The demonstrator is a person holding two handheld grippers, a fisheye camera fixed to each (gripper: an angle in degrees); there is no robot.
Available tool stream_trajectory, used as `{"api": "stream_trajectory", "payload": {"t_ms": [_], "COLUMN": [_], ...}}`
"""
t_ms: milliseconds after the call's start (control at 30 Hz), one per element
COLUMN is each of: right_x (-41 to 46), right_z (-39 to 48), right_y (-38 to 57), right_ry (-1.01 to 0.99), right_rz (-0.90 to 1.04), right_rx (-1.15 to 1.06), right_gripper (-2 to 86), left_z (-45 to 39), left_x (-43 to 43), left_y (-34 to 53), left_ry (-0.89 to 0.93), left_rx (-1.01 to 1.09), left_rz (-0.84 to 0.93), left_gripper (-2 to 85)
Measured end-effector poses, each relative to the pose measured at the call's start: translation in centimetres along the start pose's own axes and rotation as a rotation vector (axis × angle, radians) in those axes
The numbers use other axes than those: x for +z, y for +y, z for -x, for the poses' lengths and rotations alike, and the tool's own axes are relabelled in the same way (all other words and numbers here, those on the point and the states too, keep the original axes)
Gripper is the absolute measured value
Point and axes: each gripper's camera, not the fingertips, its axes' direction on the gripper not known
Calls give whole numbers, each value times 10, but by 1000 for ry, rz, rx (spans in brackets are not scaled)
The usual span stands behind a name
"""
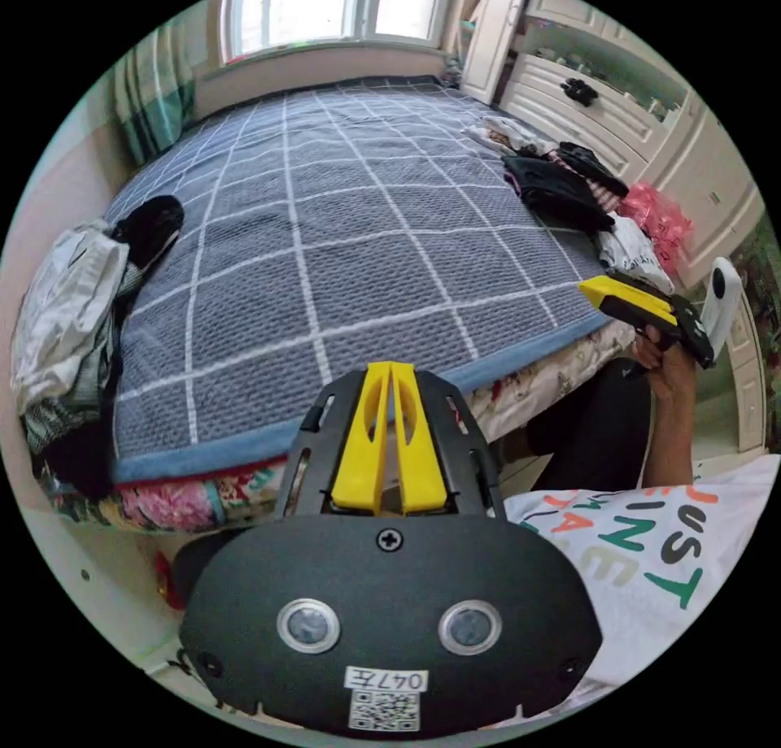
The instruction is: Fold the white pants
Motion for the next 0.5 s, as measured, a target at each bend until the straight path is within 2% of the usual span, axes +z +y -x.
{"api": "stream_trajectory", "payload": {"t_ms": [100, 200, 400, 500], "right_x": [41, 62, 109, 124], "right_z": [87, 156, 241, 280], "right_y": [-41, -75, -123, -140], "right_ry": [98, 113, -24, 32], "right_rz": [83, 44, -4, -81], "right_rx": [-223, -359, -356, -355], "right_gripper": [-12, -9, 26, 29], "left_z": [33, 68, 133, 158], "left_x": [-19, -44, -77, -87], "left_y": [54, 97, 171, 195], "left_ry": [-17, -83, -141, -215], "left_rx": [-73, -141, -281, -302], "left_rz": [-28, -84, -237, -262], "left_gripper": [-10, -10, -9, -6]}}
